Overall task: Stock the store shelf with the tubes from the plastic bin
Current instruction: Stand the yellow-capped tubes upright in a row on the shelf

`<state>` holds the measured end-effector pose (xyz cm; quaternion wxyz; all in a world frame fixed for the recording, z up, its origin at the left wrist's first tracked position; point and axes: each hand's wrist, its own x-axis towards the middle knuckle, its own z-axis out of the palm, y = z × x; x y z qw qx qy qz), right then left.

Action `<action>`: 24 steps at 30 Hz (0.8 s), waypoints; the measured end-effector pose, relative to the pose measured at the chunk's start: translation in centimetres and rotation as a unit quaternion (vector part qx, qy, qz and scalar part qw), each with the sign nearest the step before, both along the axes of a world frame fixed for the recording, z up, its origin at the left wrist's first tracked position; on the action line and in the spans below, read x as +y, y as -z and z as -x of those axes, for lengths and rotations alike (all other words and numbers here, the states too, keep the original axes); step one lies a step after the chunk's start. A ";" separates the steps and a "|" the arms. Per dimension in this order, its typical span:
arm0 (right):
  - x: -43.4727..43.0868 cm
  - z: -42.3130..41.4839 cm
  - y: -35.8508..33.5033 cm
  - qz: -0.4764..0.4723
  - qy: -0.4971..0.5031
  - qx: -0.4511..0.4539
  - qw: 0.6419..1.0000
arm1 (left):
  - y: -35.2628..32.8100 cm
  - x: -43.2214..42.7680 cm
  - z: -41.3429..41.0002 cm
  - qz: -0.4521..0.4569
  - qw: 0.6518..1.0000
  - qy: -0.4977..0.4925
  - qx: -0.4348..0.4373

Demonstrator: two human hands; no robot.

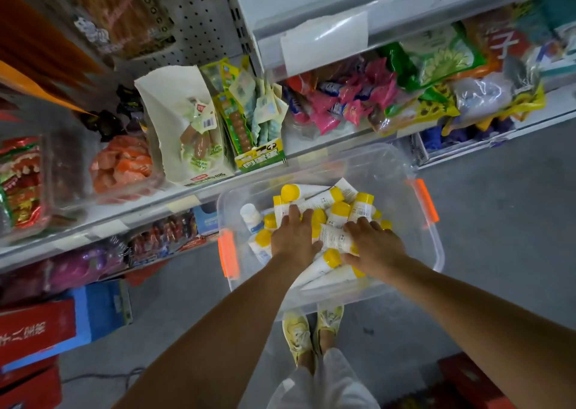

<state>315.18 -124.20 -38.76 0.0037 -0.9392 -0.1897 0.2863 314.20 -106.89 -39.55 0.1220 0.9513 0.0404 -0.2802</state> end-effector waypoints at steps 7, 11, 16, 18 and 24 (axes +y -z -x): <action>1.1 0.7 0.4 0.024 0.040 0.019 0.999 | -0.8 -0.5 -1.0 0.024 0.999 0.032 0.021; 1.7 0.7 -1.4 0.040 0.045 0.005 0.998 | -2.1 1.0 0.1 0.065 0.998 0.004 0.011; 2.1 0.6 -5.9 -0.004 0.153 0.036 0.988 | -6.4 4.2 0.8 0.143 0.981 -0.131 -0.010; 1.9 0.8 -8.2 -0.043 0.226 0.040 0.972 | -8.1 5.6 1.3 0.198 0.957 -0.210 -0.020; 1.9 1.3 -14.3 -0.259 0.452 0.089 0.849 | -13.5 7.9 3.2 0.396 0.800 -0.451 0.003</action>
